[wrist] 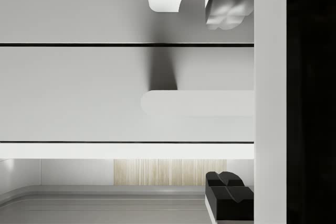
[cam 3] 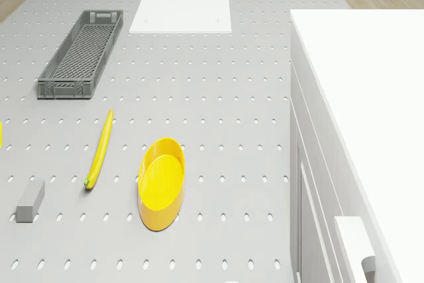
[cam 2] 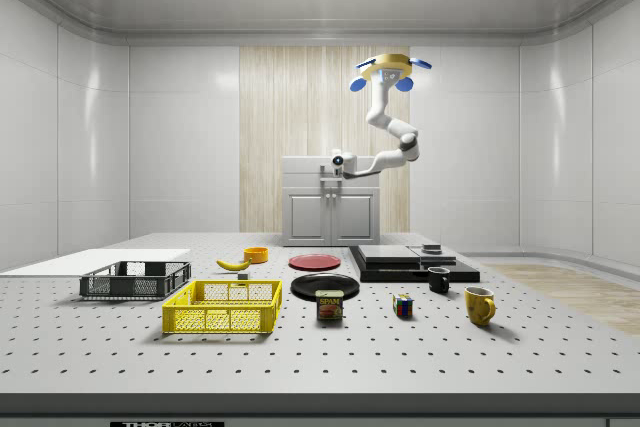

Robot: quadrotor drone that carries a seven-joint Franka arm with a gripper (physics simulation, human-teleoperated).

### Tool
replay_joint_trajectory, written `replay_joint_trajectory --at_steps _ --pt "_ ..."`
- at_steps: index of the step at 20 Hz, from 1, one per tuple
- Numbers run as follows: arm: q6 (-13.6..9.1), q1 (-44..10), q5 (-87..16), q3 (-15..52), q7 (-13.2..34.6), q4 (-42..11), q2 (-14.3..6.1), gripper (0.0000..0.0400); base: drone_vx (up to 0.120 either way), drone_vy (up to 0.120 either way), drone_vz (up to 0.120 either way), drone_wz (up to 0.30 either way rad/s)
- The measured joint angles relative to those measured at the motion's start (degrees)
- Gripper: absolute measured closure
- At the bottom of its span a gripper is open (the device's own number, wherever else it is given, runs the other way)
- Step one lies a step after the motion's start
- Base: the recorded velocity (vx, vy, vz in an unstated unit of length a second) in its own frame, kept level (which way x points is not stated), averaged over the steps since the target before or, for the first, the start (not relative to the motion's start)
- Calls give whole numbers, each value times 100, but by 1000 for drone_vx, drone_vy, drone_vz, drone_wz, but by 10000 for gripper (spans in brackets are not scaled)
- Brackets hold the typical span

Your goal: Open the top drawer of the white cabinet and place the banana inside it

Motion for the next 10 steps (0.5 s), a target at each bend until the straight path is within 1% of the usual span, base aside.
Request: replay_joint_trajectory --at_steps 7,10 --pt "127 43 204 168 -73 0 110 0 0 0 0 0" --pt "142 95 267 158 -143 73 241 0 0 0 0 0"
